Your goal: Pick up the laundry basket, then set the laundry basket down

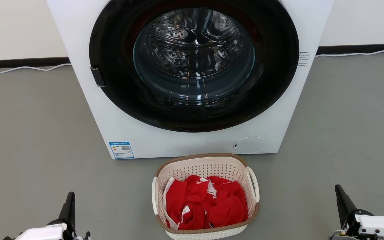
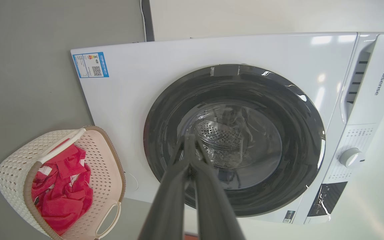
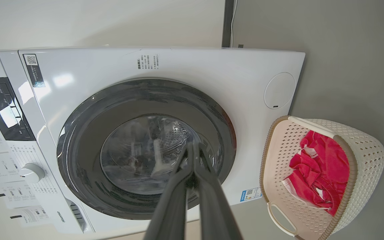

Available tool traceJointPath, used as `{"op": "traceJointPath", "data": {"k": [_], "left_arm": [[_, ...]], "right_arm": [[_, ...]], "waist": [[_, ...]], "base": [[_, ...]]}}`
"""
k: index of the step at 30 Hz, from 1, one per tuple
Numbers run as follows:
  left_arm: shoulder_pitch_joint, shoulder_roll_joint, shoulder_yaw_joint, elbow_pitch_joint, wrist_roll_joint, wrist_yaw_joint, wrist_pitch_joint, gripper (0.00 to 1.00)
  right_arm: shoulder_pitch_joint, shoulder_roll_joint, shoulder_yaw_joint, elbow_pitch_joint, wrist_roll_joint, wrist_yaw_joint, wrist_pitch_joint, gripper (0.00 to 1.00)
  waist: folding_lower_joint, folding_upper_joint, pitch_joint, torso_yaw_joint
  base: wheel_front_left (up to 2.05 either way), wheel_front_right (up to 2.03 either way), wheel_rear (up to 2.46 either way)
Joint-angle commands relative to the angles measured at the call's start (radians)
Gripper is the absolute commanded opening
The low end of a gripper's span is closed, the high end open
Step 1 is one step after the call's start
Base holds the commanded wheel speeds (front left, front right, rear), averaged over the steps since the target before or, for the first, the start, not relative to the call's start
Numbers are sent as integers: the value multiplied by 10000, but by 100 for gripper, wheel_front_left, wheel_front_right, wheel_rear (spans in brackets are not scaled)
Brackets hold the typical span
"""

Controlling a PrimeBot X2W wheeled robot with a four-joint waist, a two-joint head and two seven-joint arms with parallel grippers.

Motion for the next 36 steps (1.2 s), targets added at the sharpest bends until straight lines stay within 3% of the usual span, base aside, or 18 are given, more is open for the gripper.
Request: {"op": "traceJointPath", "data": {"k": [1,36], "left_arm": [[-473,179,328,-273,-58,-115,42,0],[-473,178,329,-274,-57,-115,43,0]], "right_arm": [[-437,-154,194,-290,74,25,75,0],[-437,-154,194,-290,74,25,75,0]], "waist": [[0,-1,0,0],[0,-1,0,0]], "base": [[0,0,0],[0,0,0]]}}
